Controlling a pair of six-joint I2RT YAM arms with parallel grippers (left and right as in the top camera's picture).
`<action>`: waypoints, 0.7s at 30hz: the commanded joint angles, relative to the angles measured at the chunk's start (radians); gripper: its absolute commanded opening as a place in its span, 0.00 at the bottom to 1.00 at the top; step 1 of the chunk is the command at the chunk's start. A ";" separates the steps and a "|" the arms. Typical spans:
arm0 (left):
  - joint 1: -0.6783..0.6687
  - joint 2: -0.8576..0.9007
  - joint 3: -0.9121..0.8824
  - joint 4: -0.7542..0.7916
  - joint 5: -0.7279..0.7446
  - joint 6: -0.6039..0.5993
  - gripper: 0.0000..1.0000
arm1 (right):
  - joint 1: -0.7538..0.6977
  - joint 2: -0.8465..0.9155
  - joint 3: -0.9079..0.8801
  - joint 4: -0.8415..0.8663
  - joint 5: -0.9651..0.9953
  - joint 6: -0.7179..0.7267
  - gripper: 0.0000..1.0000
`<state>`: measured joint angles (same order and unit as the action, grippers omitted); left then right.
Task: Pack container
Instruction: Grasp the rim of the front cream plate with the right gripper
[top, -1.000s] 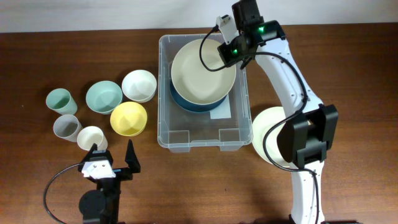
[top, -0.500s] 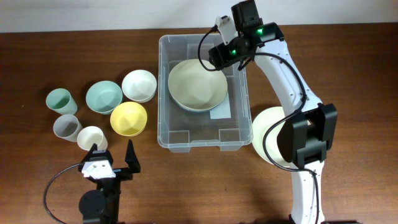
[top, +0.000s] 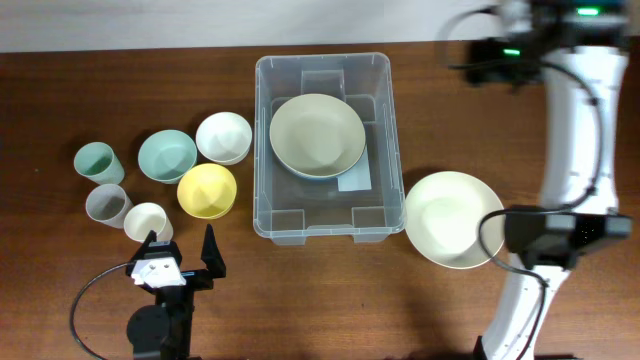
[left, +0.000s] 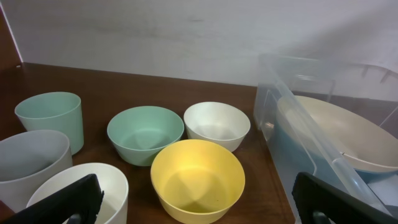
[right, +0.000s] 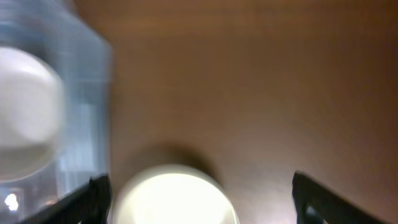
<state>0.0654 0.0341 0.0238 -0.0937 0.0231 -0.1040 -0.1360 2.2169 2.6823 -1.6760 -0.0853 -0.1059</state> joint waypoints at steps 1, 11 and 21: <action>-0.004 -0.007 -0.006 0.000 0.007 0.016 1.00 | -0.098 -0.002 -0.078 -0.023 -0.054 -0.010 0.88; -0.004 -0.007 -0.006 0.000 0.007 0.016 1.00 | -0.146 0.003 -0.600 0.033 -0.152 -0.205 0.88; -0.004 -0.007 -0.006 0.000 0.007 0.016 1.00 | -0.111 0.003 -0.942 0.275 -0.200 -0.304 0.91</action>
<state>0.0654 0.0345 0.0238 -0.0937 0.0227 -0.1043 -0.2596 2.2265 1.8000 -1.4414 -0.2554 -0.3584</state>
